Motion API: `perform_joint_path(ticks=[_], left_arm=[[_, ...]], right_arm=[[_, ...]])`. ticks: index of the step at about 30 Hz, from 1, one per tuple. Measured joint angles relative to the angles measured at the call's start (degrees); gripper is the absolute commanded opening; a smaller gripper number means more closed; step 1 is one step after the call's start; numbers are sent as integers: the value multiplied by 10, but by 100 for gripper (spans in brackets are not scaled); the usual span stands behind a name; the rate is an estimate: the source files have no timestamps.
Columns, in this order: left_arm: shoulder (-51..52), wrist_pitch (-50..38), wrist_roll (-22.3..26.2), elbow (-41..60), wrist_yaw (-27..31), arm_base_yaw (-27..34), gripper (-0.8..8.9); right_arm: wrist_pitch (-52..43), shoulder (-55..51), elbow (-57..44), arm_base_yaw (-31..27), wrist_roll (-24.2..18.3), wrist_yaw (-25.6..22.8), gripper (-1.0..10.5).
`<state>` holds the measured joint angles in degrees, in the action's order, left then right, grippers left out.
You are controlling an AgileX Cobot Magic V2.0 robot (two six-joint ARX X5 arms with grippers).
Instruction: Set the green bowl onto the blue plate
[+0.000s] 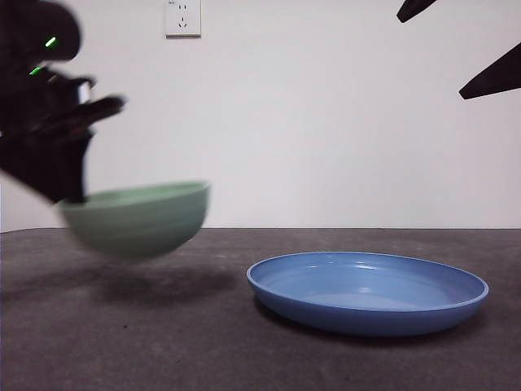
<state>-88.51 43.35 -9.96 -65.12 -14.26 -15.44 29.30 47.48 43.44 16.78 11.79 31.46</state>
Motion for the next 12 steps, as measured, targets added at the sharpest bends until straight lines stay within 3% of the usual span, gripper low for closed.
perform_joint_path(ticks=[12], left_arm=[[-165, 42, -20, -245, 5, -170, 16]], right_arm=[[0, 0, 0, 0, 0, 0, 572]])
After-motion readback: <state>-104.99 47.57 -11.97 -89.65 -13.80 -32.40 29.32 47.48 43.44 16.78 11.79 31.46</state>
